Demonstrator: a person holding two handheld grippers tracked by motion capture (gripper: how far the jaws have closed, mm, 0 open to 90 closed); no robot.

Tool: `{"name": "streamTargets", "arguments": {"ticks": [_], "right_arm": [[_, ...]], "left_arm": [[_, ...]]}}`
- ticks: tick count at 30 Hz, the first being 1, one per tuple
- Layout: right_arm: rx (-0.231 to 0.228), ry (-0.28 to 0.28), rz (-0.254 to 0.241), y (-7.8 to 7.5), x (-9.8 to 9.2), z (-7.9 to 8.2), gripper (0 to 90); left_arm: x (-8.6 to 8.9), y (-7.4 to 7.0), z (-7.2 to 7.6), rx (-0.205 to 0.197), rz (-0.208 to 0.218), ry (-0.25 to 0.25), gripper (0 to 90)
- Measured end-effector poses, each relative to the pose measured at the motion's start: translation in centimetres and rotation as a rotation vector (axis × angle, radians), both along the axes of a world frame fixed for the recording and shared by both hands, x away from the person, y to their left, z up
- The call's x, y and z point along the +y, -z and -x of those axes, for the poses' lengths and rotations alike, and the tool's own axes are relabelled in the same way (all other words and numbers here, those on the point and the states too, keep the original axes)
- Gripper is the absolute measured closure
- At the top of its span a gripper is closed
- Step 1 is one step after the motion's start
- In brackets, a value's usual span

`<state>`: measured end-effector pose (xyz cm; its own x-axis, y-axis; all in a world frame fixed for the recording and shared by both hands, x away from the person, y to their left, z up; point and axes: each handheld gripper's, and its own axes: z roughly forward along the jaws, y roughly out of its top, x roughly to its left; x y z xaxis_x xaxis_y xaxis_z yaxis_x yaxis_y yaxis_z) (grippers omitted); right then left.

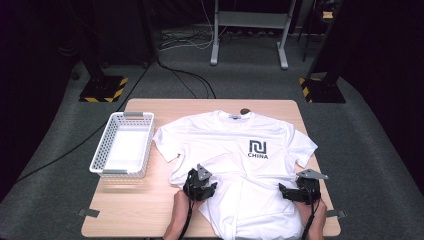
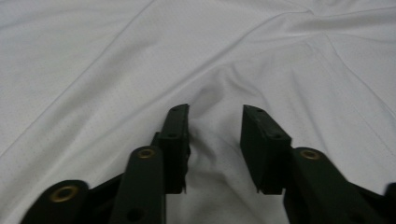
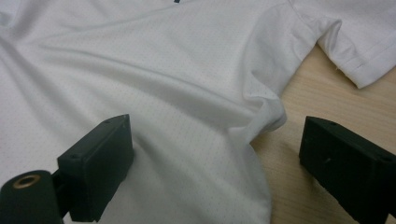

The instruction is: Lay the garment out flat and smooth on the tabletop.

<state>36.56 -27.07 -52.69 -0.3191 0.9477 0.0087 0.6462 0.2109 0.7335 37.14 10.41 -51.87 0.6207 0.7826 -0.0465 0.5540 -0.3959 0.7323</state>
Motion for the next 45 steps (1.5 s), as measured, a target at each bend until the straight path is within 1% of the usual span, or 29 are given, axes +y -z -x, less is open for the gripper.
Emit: {"name": "streamTargets", "arguments": {"ticks": [4,6,8,10,12,14,16,17,19,20,22,23,24,25,26,27,28,29,30,31,32,33,34,35,36,38,40,44,45], "right_arm": [[-0.002,0.004,-0.001,0.0,0.0,0.0,9.8],[-0.002,0.005,0.0,0.0,0.0,0.0,10.1],[-0.003,0.009,-0.001,0.0,0.0,0.0,10.2],[-0.002,0.014,-0.002,0.0,0.0,0.0,10.2],[-0.003,0.022,-0.001,0.0,0.0,0.0,10.2],[-0.002,0.024,-0.001,0.0,0.0,0.0,10.2],[-0.002,0.024,-0.002,0.0,0.0,0.0,10.2],[-0.002,0.025,-0.002,0.0,0.0,0.0,10.2],[-0.003,0.026,-0.001,0.0,0.0,0.0,10.2],[-0.003,0.027,-0.002,0.0,0.0,0.0,10.3],[-0.003,0.029,-0.003,0.0,0.0,0.0,10.4],[-0.003,0.029,-0.003,0.0,0.0,0.0,10.5],[-0.003,0.03,-0.003,0.0,0.0,0.0,10.6],[-0.003,0.031,-0.003,0.0,0.0,0.0,10.7],[-0.004,0.032,-0.003,0.0,0.0,0.0,10.8],[-0.004,0.031,-0.003,0.0,0.0,0.0,10.8],[-0.004,0.032,-0.003,0.0,0.0,0.0,10.8],[-0.005,0.032,-0.003,0.0,0.0,0.0,10.9],[-0.005,0.031,-0.003,0.0,-0.1,0.0,11.0],[-0.006,0.032,-0.003,0.0,-0.1,0.0,11.1],[-0.007,0.032,-0.003,0.0,-0.1,0.0,11.2],[-0.007,0.031,-0.003,0.0,-0.1,0.0,11.3],[-0.007,0.031,-0.002,0.0,-0.1,0.0,11.6],[-0.008,0.031,-0.002,0.0,-0.1,0.0,11.6],[-0.008,0.031,-0.002,0.0,-0.1,0.1,11.6],[-0.008,0.032,-0.002,0.0,-0.1,0.0,11.7],[-0.008,0.034,-0.004,0.0,-0.1,0.0,11.7],[-0.008,0.034,-0.004,0.0,-0.1,0.0,11.7],[-0.008,0.035,-0.004,0.0,-0.1,0.0,11.7]], "left_arm": [[1.0,0.2,0.6,-0.012,0.016,0.009,80.5],[1.4,0.2,1.0,-0.022,0.02,0.006,85.3],[1.9,0.2,1.6,-0.029,0.025,0.002,86.5],[2.7,0.3,2.3,-0.03,0.044,0.012,87.3],[3.6,0.4,3.0,-0.03,0.043,-0.001,87.2],[4.9,0.5,3.8,-0.024,0.047,-0.021,87.3],[6.3,0.5,4.7,-0.025,0.053,-0.052,87.3],[7.0,0.5,5.2,-0.027,0.046,-0.067,87.3],[8.3,0.6,6.0,-0.02,0.063,-0.093,86.8],[8.7,0.5,6.3,-0.02,0.07,-0.105,84.7],[9.0,-0.1,6.4,-0.032,0.072,-0.131,71.0],[8.9,-0.5,6.3,-0.042,0.081,-0.124,64.4],[8.6,-0.9,5.9,-0.047,0.087,-0.11,62.2],[7.9,-1.4,5.3,-0.048,0.074,-0.102,57.9],[7.0,-1.7,4.6,-0.049,0.043,-0.086,51.3],[6.0,-1.8,3.8,-0.054,0.012,-0.068,48.4],[4.8,-1.7,2.9,-0.049,-0.03,-0.058,46.8],[3.7,-1.5,2.1,-0.039,-0.059,-0.046,42.6],[2.8,-1.3,1.4,-0.032,-0.082,-0.042,43.5],[2.0,-1.0,0.8,-0.024,-0.115,-0.049,45.3],[1.5,-0.7,0.3,0.0,-0.136,-0.043,51.4],[1.4,-0.6,0.3,-0.006,-0.11,-0.048,57.8],[1.5,-0.5,0.5,-0.006,-0.104,-0.044,65.9],[1.6,-0.5,0.8,-0.011,-0.095,-0.04,71.6],[1.8,-0.4,1.2,-0.021,-0.102,-0.037,77.0],[2.3,-0.3,2.3,-0.036,-0.106,-0.031,82.9],[3.1,-0.3,3.3,-0.047,-0.108,-0.037,85.2],[5.0,-0.1,4.8,-0.039,-0.085,-0.054,87.2],[5.5,-0.1,5.1,-0.036,-0.09,-0.058,87.3]]}}
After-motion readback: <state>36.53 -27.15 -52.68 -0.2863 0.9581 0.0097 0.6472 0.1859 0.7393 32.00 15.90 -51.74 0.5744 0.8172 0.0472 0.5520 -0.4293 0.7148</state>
